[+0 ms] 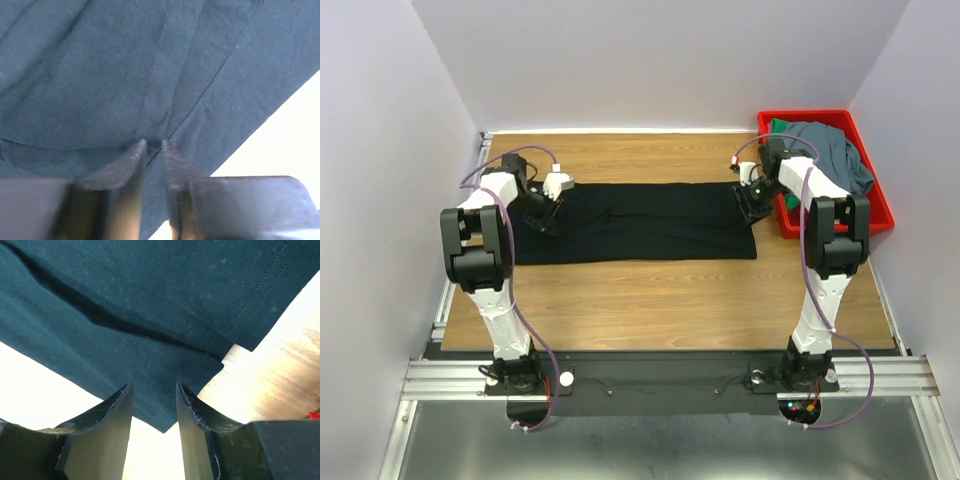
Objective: Fold and stack the t-shirts
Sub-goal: Fold the tshirt
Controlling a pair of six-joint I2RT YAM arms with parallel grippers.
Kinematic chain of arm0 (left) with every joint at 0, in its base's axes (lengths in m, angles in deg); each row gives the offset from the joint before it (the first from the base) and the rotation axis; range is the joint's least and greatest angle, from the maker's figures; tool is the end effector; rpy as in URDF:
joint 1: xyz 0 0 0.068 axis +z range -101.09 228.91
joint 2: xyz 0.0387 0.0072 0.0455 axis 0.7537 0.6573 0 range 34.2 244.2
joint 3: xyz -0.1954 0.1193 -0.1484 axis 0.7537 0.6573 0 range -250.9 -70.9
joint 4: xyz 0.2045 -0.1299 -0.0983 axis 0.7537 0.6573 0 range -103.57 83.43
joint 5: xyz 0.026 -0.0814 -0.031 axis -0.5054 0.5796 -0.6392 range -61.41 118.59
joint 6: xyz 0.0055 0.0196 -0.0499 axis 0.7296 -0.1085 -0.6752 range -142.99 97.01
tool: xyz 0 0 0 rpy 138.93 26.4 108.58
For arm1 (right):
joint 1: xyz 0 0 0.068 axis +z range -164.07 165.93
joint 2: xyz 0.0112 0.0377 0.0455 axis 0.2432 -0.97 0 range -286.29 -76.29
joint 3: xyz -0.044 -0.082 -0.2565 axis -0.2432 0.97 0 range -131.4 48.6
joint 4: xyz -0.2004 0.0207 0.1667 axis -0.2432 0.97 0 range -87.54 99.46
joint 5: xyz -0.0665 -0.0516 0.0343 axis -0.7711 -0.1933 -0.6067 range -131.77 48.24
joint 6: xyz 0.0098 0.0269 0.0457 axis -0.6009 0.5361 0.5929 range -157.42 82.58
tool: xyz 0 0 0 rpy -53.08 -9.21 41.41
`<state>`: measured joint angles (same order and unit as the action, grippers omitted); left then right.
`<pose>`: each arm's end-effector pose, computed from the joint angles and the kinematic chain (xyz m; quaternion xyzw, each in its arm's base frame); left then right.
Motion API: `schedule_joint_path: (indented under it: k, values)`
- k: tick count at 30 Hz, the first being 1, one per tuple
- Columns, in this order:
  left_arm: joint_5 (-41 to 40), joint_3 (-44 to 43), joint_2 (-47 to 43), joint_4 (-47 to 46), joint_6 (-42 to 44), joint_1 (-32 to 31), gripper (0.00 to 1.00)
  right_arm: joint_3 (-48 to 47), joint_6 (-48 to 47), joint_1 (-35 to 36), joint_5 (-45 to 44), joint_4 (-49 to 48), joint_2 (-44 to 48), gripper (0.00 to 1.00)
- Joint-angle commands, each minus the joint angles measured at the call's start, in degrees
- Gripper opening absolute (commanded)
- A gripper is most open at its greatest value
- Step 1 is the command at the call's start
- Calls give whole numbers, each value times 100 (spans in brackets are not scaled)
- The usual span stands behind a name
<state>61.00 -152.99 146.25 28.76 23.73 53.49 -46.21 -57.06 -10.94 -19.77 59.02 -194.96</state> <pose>0.3933 0.0123 0.1888 0.3812 0.8700 -0.1845 0.2526 0.4115 0.0358 0.1953 -0.2087 0.9558 0.1764 0.1085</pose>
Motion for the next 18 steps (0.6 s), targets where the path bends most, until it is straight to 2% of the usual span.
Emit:
schedule_joint_path:
  k: [1,4,8,12,15,18]
  values:
    - [187,-88,-429,-75,-31,8,43,-328,65,38,164,-4,160,46]
    - [547,-220,-868,-224,-477,-1,48,-574,127,47,243,-13,73,46]
    - [715,-256,-1106,-663,-971,-115,48,-846,197,47,358,-22,-59,46]
    - [609,-115,-722,-1270,-1638,-177,44,-1276,302,47,489,-48,-314,46]
    - [452,-27,-352,-1472,-1998,-177,36,-1557,399,73,560,-66,-604,46]
    - [198,148,-158,-1630,-2219,-177,34,-1673,408,152,473,-92,-919,46]
